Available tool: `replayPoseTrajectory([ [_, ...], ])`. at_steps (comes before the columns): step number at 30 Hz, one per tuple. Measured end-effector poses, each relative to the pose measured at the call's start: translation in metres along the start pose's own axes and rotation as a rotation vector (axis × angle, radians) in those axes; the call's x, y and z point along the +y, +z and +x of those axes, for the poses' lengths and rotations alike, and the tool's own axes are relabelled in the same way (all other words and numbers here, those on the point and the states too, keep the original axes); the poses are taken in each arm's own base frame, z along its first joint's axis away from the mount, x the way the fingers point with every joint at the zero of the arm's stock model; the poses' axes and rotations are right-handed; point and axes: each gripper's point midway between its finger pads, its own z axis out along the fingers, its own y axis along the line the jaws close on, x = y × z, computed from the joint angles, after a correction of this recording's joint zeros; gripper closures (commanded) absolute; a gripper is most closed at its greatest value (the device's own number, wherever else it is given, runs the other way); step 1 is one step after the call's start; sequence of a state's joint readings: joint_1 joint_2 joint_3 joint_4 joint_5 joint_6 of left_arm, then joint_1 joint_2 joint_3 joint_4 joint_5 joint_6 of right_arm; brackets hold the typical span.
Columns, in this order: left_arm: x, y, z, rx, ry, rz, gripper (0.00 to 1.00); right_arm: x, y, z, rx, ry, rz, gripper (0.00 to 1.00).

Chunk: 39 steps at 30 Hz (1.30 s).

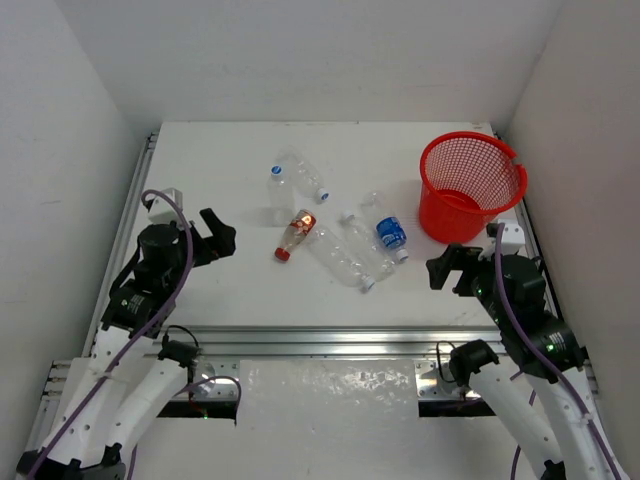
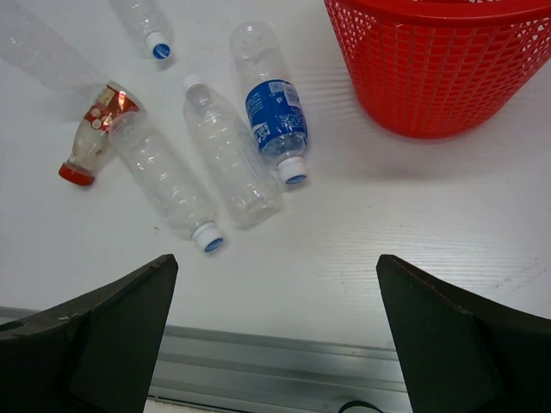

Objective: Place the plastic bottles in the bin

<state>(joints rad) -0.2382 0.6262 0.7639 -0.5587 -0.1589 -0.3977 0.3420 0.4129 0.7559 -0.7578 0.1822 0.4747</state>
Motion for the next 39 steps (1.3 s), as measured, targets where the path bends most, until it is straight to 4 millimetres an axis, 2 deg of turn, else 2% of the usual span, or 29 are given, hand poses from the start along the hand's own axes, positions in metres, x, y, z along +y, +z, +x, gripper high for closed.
replayPoseTrajectory([
  [8, -0.001, 0.009, 0.007, 0.041, 0.002, -0.006, 0.0, 0.005, -0.001, 0.003, -0.017, 0.004, -0.038, 0.01],
  [13, -0.007, 0.034, 0.029, 0.153, -0.033, -0.013, 0.0, 0.016, 0.004, 0.009, 0.023, 0.0, -0.098, 0.01],
  [16, -0.018, 0.051, 0.038, 0.209, -0.049, -0.015, 0.0, 0.024, 0.012, 0.015, 0.077, -0.006, -0.13, 0.01],
  [19, -0.043, 0.062, 0.036, 0.223, -0.039, 0.026, 0.0, 0.033, 0.017, 0.02, 0.118, -0.015, -0.17, 0.01],
  [23, -0.087, 0.096, 0.001, 0.169, -0.038, 0.098, 0.0, 0.037, 0.021, 0.026, 0.157, -0.031, -0.193, 0.01],
  [25, -0.1, 0.116, -0.01, 0.142, -0.033, 0.114, 0.0, 0.038, 0.021, 0.027, 0.162, -0.034, -0.199, 0.01],
  [27, -0.107, 0.136, -0.012, 0.14, -0.018, 0.115, 0.0, 0.038, 0.021, 0.027, 0.16, -0.038, -0.203, 0.01],
  [32, -0.109, 0.185, -0.006, 0.165, 0.054, 0.059, 0.01, 0.041, 0.018, 0.024, 0.154, -0.047, -0.218, 0.01],
  [34, -0.106, 0.199, -0.003, 0.171, 0.081, 0.028, 0.05, 0.043, 0.017, 0.021, 0.149, -0.051, -0.23, 0.01],
  [35, -0.104, 0.205, -0.001, 0.173, 0.094, 0.011, 0.13, 0.045, 0.015, 0.019, 0.144, -0.052, -0.237, 0.01],
  [37, -0.103, 0.218, -0.002, 0.174, 0.117, -0.012, 0.19, 0.047, 0.014, 0.016, 0.137, -0.056, -0.247, 0.01],
  [39, -0.102, 0.231, -0.003, 0.174, 0.131, -0.034, 0.29, 0.048, 0.013, 0.016, 0.137, -0.059, -0.254, 0.01],
])
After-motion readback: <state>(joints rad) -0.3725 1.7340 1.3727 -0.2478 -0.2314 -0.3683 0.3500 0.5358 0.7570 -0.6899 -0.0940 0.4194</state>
